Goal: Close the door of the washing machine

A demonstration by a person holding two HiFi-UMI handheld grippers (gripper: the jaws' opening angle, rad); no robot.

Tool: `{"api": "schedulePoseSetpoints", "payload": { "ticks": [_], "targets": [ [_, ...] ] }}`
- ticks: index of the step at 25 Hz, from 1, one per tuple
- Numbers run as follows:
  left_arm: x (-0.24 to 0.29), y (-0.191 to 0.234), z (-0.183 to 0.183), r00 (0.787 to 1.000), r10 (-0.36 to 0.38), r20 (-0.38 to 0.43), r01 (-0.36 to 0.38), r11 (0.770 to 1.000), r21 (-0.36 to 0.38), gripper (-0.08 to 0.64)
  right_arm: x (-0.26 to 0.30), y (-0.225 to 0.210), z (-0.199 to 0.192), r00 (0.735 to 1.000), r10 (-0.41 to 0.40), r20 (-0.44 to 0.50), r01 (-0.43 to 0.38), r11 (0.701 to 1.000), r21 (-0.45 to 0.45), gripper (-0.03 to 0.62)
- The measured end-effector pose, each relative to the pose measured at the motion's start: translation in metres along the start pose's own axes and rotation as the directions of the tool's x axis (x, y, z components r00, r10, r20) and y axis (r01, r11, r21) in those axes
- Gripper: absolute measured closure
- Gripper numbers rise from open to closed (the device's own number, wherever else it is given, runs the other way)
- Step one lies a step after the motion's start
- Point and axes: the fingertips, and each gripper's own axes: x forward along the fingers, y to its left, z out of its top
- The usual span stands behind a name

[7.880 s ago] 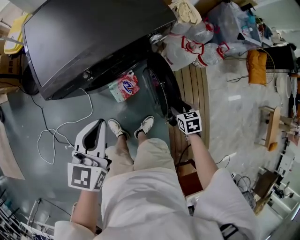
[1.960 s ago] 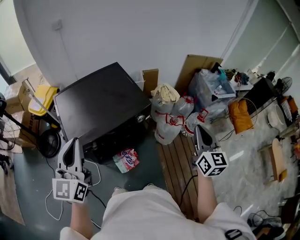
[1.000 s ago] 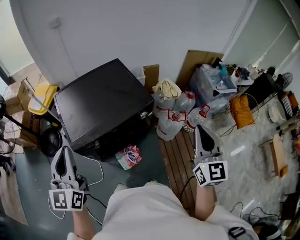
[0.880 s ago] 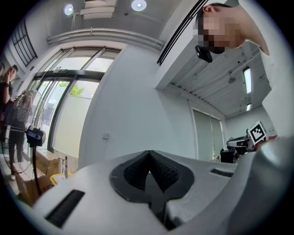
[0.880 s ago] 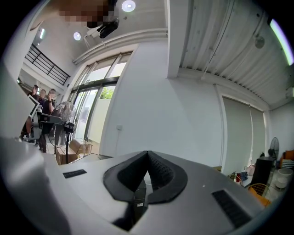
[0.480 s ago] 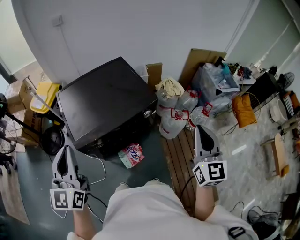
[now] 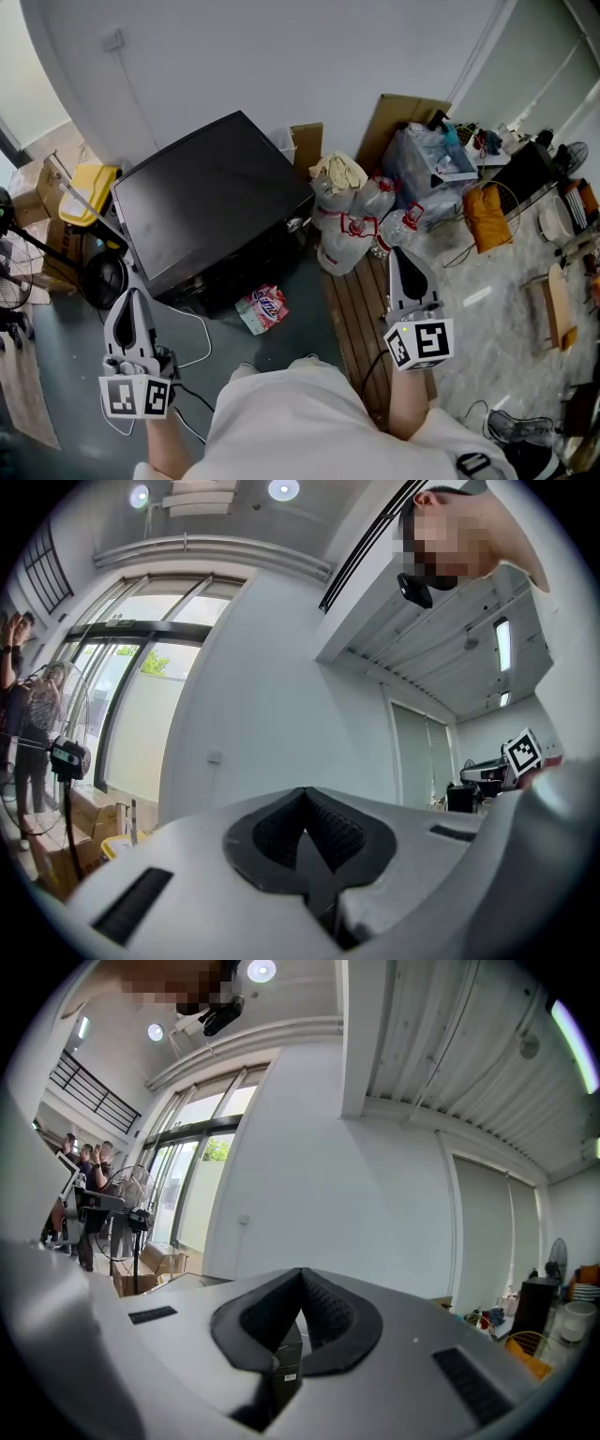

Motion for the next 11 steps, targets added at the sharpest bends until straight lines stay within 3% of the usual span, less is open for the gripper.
{"api": "schedulePoseSetpoints", "payload": {
  "ticks": [11],
  "targets": [
    [-0.0031,-0.0045,-0.0016,1.000,0.001,-0.001,-0.001,1.000,-0.008,0.554,-0.0022,0.0008,0.0033,1.000,0.015,0.010,-0.015,1.000,-0.014,0.594]
  ]
}}
